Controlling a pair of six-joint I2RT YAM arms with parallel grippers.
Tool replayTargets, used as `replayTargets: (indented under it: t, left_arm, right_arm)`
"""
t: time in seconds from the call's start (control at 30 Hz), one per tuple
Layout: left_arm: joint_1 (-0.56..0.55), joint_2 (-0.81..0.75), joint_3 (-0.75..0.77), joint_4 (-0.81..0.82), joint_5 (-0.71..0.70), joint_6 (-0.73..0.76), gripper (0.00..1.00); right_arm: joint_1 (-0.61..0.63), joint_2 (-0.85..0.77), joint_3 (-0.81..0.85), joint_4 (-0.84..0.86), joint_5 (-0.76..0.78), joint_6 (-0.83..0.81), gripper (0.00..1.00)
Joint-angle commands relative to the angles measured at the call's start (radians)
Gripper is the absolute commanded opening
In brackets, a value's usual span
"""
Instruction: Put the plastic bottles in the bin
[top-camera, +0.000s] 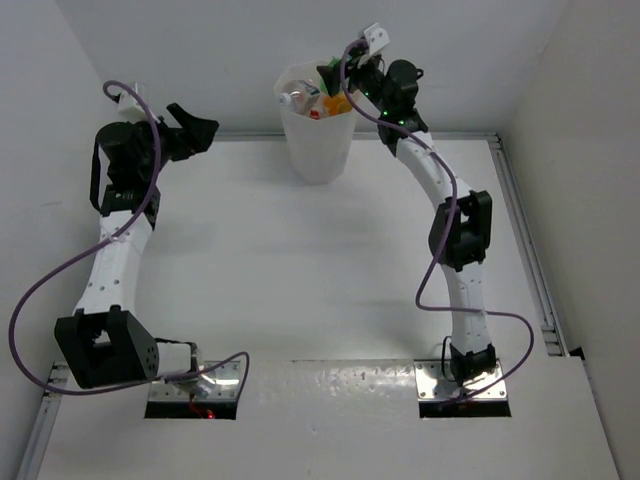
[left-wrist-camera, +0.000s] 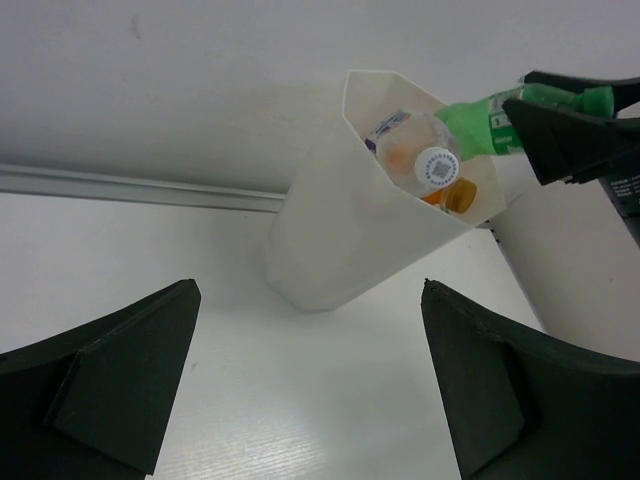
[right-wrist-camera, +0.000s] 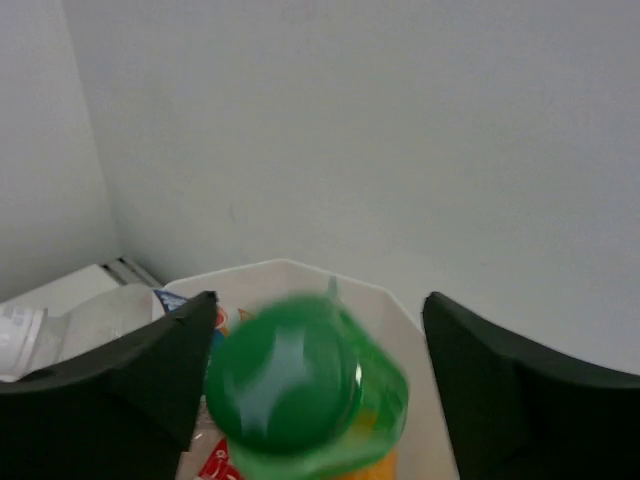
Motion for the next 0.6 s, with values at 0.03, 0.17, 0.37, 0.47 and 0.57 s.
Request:
replayTargets:
  t: [0.03, 0.17, 0.37, 0.47, 0.57]
  left_arm:
    - [0.017, -0.032, 0.068, -0.056, 0.0, 0.043, 1.0]
    - [0.008, 0.049, 0.189, -0.246, -0.02, 0.109, 1.0]
    - [0.087, 0.078, 0.267, -0.432, -0.02, 0.176, 1.0]
    - [0.097, 0.057, 0.277, -0.498, -0.054, 0.271, 1.0]
    - [0.106, 0.017, 0.267, -0.568, -0.133, 0.319, 1.0]
  right_arm:
    - [0.024, -0.112, 0.034, 0.066, 0.04, -0.031, 0.89]
    - [0.022, -0.196, 0.022, 0.058, 0.043, -0.049, 1.0]
    - [-0.01, -0.388, -0.115, -0.041, 0.026, -0.003, 1.0]
    - [-0.056, -0.593, -0.305, -0.161, -0.003, 0.049, 1.0]
    - [-0.139, -0.81, -0.483, -0.311, -0.046, 0.075, 1.0]
